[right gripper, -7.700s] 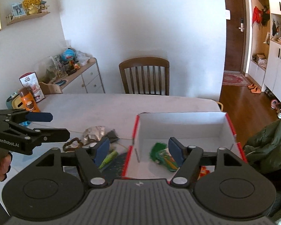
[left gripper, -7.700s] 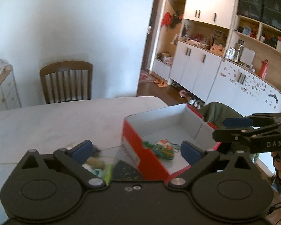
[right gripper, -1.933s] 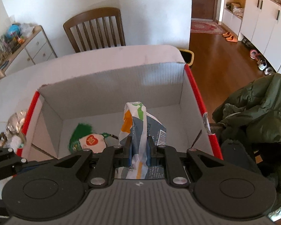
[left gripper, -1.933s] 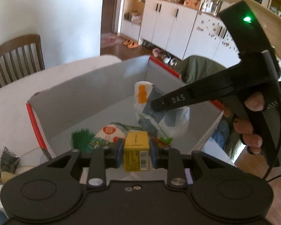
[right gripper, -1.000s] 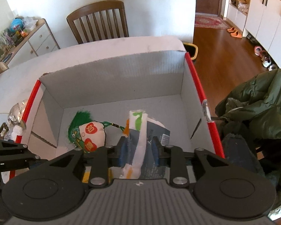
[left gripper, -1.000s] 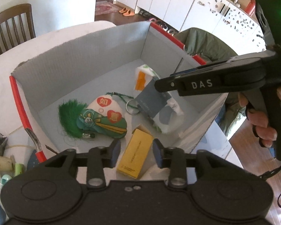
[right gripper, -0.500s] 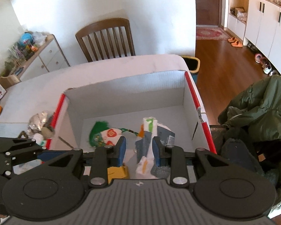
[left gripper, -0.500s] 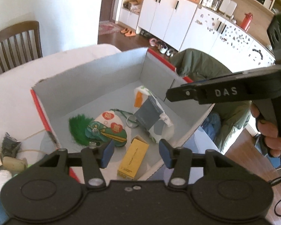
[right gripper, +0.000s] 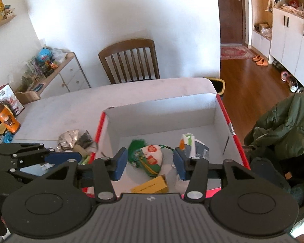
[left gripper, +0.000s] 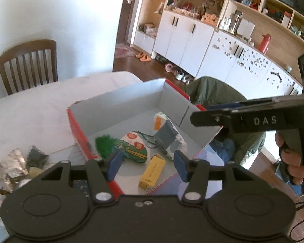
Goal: Organize objects
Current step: 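Withdraw both open tools up from the shoebox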
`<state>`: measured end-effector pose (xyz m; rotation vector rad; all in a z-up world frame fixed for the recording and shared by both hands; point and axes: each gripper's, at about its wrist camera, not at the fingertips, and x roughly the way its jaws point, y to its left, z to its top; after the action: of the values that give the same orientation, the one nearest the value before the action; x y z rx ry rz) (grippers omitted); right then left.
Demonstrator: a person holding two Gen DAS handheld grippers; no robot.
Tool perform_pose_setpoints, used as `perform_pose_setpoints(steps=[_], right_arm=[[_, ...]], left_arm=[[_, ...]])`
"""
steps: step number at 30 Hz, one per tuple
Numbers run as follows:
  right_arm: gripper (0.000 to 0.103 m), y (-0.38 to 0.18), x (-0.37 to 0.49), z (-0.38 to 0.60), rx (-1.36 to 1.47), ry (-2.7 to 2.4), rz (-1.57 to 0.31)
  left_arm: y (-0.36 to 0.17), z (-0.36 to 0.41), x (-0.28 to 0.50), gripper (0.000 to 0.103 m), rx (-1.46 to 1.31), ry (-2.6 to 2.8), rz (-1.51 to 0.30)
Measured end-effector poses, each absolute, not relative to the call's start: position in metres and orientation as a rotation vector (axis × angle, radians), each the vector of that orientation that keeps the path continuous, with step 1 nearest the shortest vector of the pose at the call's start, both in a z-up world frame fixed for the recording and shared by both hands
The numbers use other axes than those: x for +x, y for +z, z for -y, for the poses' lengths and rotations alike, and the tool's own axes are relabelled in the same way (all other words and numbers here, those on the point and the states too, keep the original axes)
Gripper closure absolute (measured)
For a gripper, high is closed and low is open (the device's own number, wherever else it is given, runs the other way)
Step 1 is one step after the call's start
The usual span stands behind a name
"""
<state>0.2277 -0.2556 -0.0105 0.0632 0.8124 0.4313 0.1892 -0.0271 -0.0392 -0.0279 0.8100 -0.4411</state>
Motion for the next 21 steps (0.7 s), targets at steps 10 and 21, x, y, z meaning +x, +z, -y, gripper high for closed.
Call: perform_pose_setpoints(steps=[10,21], right_arm=[[0.037,0.009,0.196,0.228,0.093,0.471,-0.759],[0.019,0.013,0.169,0.195,0.122,0.504,-0.73]], left_arm=[[-0.016,-0.017,0.163,0.025,-0.053,-0.379,-0.726],[-0.007,-0.067,0.146,0.01,-0.072,-0.283,-0.669]])
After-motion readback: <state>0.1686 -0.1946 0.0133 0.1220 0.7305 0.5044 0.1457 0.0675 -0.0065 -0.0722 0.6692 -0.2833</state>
